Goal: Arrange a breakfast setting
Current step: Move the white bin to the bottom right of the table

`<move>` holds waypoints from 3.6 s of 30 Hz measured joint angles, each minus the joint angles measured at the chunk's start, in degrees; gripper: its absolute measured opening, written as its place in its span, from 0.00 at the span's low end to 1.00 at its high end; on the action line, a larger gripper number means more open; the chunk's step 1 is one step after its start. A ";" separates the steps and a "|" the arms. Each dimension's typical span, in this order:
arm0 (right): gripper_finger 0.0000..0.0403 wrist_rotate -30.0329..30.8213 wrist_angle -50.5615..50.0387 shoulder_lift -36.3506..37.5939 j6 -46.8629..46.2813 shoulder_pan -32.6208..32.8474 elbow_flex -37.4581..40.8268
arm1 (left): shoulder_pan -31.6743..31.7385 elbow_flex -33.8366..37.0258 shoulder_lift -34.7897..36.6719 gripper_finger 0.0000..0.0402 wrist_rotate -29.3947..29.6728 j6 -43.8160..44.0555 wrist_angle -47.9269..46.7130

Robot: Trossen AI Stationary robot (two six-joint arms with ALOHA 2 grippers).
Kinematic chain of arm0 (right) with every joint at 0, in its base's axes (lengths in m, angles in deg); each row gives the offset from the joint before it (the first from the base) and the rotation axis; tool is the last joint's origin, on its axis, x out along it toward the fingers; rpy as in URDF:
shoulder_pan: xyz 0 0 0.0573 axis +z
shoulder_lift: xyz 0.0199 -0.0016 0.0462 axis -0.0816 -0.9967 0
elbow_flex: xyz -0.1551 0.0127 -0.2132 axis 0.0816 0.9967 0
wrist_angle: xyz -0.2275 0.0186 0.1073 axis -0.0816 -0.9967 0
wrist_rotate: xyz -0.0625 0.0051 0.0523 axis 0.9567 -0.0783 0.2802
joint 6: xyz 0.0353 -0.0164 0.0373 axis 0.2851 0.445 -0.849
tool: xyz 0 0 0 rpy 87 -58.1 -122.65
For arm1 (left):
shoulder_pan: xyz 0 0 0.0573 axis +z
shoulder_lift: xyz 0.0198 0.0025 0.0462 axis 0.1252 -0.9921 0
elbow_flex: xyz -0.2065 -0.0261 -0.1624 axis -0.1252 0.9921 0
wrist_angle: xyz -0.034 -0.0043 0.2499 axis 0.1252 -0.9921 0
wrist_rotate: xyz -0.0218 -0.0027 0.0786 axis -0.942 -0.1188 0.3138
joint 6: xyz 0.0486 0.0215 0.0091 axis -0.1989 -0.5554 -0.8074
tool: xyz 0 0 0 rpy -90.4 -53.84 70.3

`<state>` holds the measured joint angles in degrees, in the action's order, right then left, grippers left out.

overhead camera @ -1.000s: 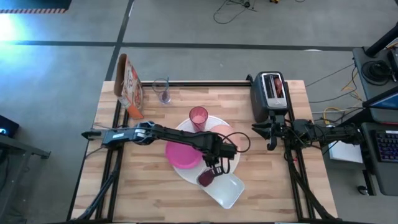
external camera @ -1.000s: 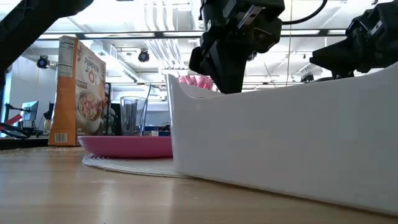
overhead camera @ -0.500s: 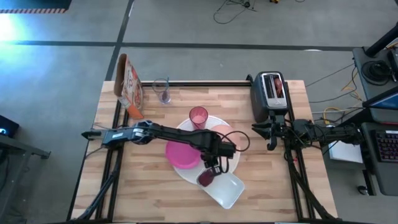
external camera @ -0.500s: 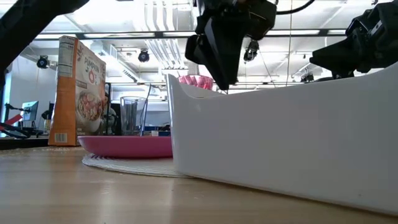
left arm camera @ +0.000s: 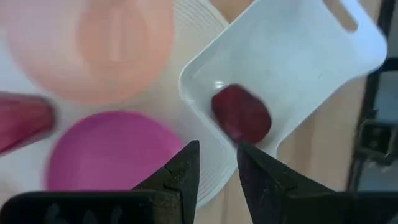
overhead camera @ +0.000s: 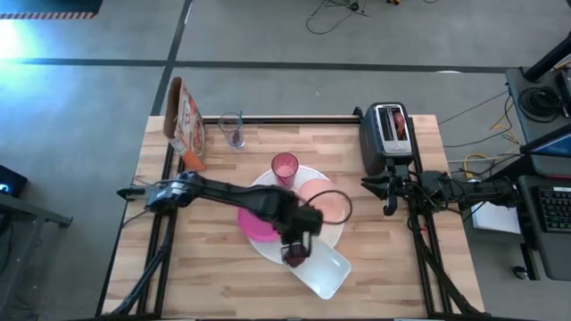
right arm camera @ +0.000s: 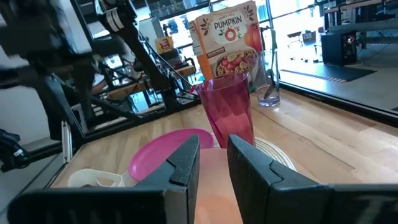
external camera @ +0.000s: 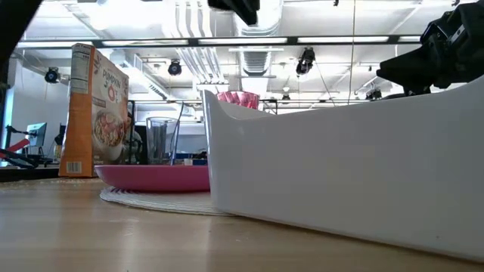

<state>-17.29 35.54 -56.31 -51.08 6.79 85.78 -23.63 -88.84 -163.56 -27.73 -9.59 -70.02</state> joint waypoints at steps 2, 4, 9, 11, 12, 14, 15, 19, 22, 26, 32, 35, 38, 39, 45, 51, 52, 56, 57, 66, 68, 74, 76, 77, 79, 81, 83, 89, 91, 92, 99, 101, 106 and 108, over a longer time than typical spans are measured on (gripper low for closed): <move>0.18 0.00 0.00 0.00 0.00 -0.01 0.00 | -2.01 0.00 1.22 0.23 4.70 -0.43 -1.89; 0.18 0.01 0.00 0.00 0.00 -0.02 0.00 | -4.10 0.07 2.13 0.23 8.86 -1.23 -4.92; 0.18 -0.01 0.00 0.00 0.00 0.00 0.00 | -7.08 4.11 5.96 0.23 14.20 -3.37 -7.36; 0.18 0.01 0.00 0.00 0.00 0.00 0.00 | -7.02 9.43 9.10 0.23 14.51 -3.42 -7.24; 0.18 -0.01 0.01 0.00 0.00 -0.02 0.00 | -6.97 12.45 10.93 0.23 14.55 -3.30 -6.39; 0.18 0.01 0.00 0.00 0.00 0.00 0.00 | -7.02 19.76 15.17 0.23 14.66 -2.46 -3.61; 0.18 0.00 0.00 0.00 0.00 -0.01 0.00 | -7.29 23.89 17.57 0.23 14.63 -1.63 -1.34; 0.18 0.01 0.02 0.00 0.00 -0.02 0.00 | -8.38 40.67 27.37 0.23 13.12 4.14 8.88; 0.18 0.01 0.02 0.00 0.00 -0.01 0.00 | -9.41 52.64 34.87 0.23 13.00 8.45 15.85; 0.18 0.13 0.99 0.00 -0.02 0.00 0.15 | -10.17 66.95 44.41 0.23 13.50 11.71 27.17; 0.18 0.14 4.03 -0.11 -0.55 0.00 0.17 | -11.24 85.56 55.86 0.23 13.48 9.83 47.74; 0.18 0.10 4.90 -0.09 -0.59 -0.02 0.17 | -12.03 93.39 59.48 0.23 13.30 5.14 59.68; 0.18 0.10 5.15 -0.11 -0.66 -0.02 0.17 | -12.33 100.18 61.73 0.23 11.95 -0.31 72.57; 0.18 0.10 5.54 -0.11 -1.04 -0.02 0.17 | -12.31 102.20 62.16 0.23 11.39 -1.80 76.65; 0.18 0.79 6.13 -0.33 -5.71 -0.02 0.13 | -12.29 110.30 62.14 0.23 10.96 -9.42 95.87; 0.18 4.44 10.60 -0.39 -9.38 -0.02 0.10 | -12.26 111.56 60.68 0.23 10.91 -10.45 99.22; 0.18 3.93 11.53 -0.39 -10.92 -0.02 0.07 | -12.26 111.45 60.29 0.23 10.89 -10.40 99.27; 0.18 3.07 12.38 -1.10 -16.11 0.00 0.02 | -12.29 110.56 58.87 0.23 9.85 -10.30 99.35; 0.18 3.55 12.34 -1.59 -17.32 0.00 0.02 | -12.29 110.47 58.65 0.23 9.58 -10.30 99.35; 0.18 4.49 12.42 -11.21 -20.88 0.00 -3.05 | -12.23 111.09 58.89 0.23 7.27 -10.32 99.05; 0.18 4.45 11.04 -14.61 -20.13 0.00 -6.25 | -12.16 111.10 58.93 0.23 7.29 -10.43 99.08; 0.18 4.25 -7.71 -25.17 -19.57 0.00 -20.29 | -12.16 111.14 58.95 0.23 7.29 -10.43 99.05; 0.18 4.06 -15.35 -28.72 -21.09 0.00 -24.63 | -12.16 111.33 58.97 0.23 7.29 -10.43 99.05; 0.18 3.78 -18.27 -30.38 -21.92 0.00 -26.51 | -12.16 111.42 58.97 0.23 7.28 -10.43 99.03; 0.18 1.62 -20.84 -33.28 -23.46 0.01 -29.46 | -12.16 111.57 58.97 0.23 6.97 -10.43 99.02; 0.18 -1.67 -20.92 -35.71 -24.08 0.51 -31.78 | -12.16 111.62 58.97 0.23 6.45 -10.31 99.01; 0.18 -3.97 -20.85 -38.44 -25.27 1.67 -33.92 | -12.16 111.74 58.97 0.23 5.91 -10.27 99.07; 0.18 -4.55 -23.18 -46.85 -33.14 6.79 -39.11 | -12.16 111.86 59.01 0.23 5.87 -10.40 99.12; 0.18 -4.56 -25.14 -50.26 -35.86 8.72 -40.86 | -12.16 111.89 59.10 0.23 5.87 -10.41 99.03; 0.18 -4.57 -25.91 -51.98 -37.21 9.69 -41.94 | -12.16 111.89 59.12 0.23 5.87 -10.42 99.10; 0.18 -4.60 -39.61 -62.55 -42.61 15.59 -53.01 | -12.16 111.89 59.17 0.23 5.87 -10.44 99.26; 0.18 -4.61 -43.33 -65.06 -43.15 16.86 -56.84 | -12.16 111.89 59.17 0.23 5.87 -10.45 99.27; 0.18 -7.98 -48.05 -71.12 -44.19 19.05 -64.46 | -12.16 111.89 59.16 0.23 5.87 -10.45 99.33; 0.18 -10.53 -48.10 -73.55 -44.54 19.67 -66.74 | -12.16 111.89 59.10 0.23 5.87 -10.45 99.37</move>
<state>-27.82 -12.57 -129.86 -95.62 26.46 19.03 -35.79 23.04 -104.46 -21.86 -20.04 29.35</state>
